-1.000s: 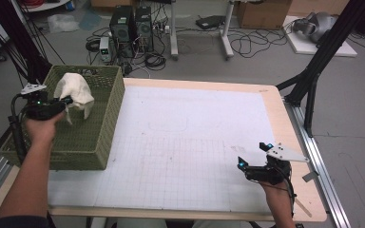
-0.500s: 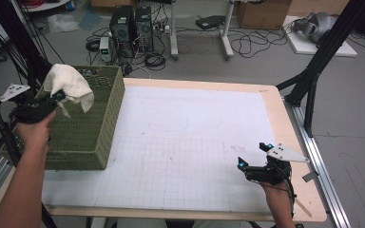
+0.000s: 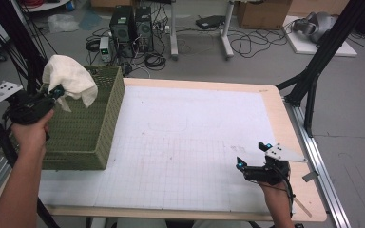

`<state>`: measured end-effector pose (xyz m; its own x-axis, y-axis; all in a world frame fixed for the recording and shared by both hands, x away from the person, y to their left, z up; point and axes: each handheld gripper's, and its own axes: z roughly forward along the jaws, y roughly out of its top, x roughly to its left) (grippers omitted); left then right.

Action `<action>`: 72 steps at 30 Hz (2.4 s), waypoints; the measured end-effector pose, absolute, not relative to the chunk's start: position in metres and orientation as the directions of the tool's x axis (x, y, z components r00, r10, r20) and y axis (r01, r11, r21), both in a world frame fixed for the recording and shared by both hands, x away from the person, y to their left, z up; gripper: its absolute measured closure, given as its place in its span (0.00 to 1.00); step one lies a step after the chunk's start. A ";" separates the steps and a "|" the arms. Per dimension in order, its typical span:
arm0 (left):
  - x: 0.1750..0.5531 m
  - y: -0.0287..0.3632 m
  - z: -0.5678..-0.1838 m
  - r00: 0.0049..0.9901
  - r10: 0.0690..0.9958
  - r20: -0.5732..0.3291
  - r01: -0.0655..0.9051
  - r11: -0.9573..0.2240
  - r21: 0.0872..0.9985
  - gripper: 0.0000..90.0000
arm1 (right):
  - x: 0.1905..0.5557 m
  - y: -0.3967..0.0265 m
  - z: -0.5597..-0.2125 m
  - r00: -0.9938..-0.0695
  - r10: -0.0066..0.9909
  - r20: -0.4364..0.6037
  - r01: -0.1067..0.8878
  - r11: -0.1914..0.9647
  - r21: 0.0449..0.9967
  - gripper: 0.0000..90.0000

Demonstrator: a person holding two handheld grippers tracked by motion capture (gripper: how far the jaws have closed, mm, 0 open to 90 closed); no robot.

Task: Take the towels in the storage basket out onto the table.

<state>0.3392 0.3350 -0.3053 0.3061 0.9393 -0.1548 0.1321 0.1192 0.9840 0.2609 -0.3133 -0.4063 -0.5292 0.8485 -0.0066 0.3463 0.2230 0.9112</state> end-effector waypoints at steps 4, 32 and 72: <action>0.335 0.330 -0.298 0.337 0.929 -0.149 0.109 0.119 0.987 0.86 | 0.261 -0.313 -0.406 -0.528 0.849 -0.005 0.348 0.222 0.911 0.02; 0.312 0.226 -0.271 0.634 0.772 -0.055 0.016 0.058 0.998 0.86 | 0.260 -0.311 -0.405 -0.536 0.844 -0.009 0.339 0.225 0.913 0.02; 0.340 0.046 -0.428 0.788 0.602 -0.131 0.347 -0.258 0.902 0.68 | 0.261 -0.315 -0.407 -0.518 0.855 -0.002 0.358 0.219 0.908 0.02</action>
<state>0.3404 0.0458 -0.4276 0.7876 0.6021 -0.1310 0.3472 -0.2581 0.9016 0.2605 -0.3151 -0.4068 -0.5180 0.8554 -0.0019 0.3583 0.2190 0.9075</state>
